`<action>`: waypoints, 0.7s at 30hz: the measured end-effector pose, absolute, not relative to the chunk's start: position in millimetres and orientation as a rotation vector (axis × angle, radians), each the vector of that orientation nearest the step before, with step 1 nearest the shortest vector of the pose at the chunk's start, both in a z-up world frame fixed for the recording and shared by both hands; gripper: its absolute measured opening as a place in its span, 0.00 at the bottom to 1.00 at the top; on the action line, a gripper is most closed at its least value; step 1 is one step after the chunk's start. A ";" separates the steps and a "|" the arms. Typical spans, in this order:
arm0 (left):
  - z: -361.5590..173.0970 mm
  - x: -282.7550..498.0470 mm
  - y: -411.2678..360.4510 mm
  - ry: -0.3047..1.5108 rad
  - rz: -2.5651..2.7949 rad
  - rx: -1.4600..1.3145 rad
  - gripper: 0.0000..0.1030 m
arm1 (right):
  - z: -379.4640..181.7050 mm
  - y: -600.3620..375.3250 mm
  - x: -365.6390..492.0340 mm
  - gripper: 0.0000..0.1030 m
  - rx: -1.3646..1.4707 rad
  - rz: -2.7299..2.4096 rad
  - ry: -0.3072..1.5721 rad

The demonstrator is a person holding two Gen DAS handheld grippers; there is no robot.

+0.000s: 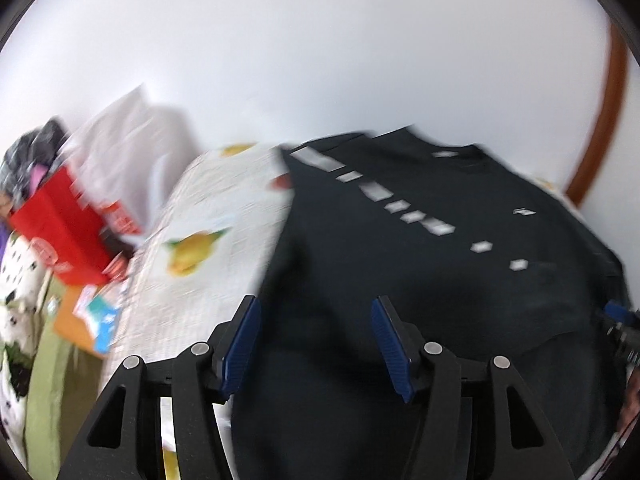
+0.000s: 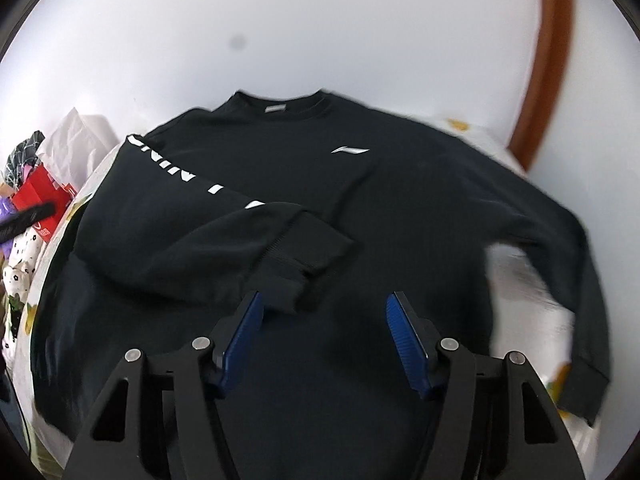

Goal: Fold small clothes
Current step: 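Fold the held sleeve across the sweatshirt body with the left gripper, then release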

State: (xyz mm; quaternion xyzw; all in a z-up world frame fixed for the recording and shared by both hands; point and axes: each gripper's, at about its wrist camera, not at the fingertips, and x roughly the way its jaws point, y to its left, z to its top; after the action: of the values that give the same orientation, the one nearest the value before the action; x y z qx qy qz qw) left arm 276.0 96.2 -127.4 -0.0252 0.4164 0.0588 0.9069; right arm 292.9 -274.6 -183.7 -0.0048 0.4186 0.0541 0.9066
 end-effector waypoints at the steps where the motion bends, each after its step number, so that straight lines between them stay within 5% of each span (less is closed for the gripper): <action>1: -134.2 277.5 107.9 0.872 0.135 -0.059 0.54 | -189.9 -269.6 306.2 0.61 -0.005 0.112 0.883; 9: -180.9 302.8 162.3 0.937 0.064 -0.192 0.54 | -233.4 -265.8 373.8 0.60 0.075 0.098 0.979; 11: -185.5 313.0 161.1 0.932 0.024 -0.226 0.54 | -238.1 -269.1 381.7 0.53 0.123 0.112 0.966; 13: -188.2 323.5 157.5 0.924 -0.001 -0.244 0.54 | -236.7 -269.5 383.9 0.32 0.134 0.132 0.949; 17: -193.6 342.4 150.0 0.915 0.005 -0.245 0.52 | -229.5 -265.6 386.7 0.16 0.154 0.195 0.936; 18: -194.0 345.5 148.2 0.908 0.005 -0.245 0.46 | -226.9 -264.5 386.9 0.14 0.146 0.199 0.931; 19: -194.3 346.8 147.4 0.904 0.011 -0.239 0.28 | -220.8 -264.1 386.1 0.13 0.141 0.210 0.915; 21: -196.0 351.7 145.1 0.908 0.025 -0.216 0.17 | -202.8 -265.9 383.1 0.12 0.143 0.234 0.865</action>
State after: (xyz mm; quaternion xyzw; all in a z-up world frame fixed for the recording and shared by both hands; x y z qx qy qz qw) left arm 351.7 145.1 -196.0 -0.1042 0.4378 0.0121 0.8929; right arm 383.1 -265.9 -202.8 0.0691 0.4179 0.1130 0.8988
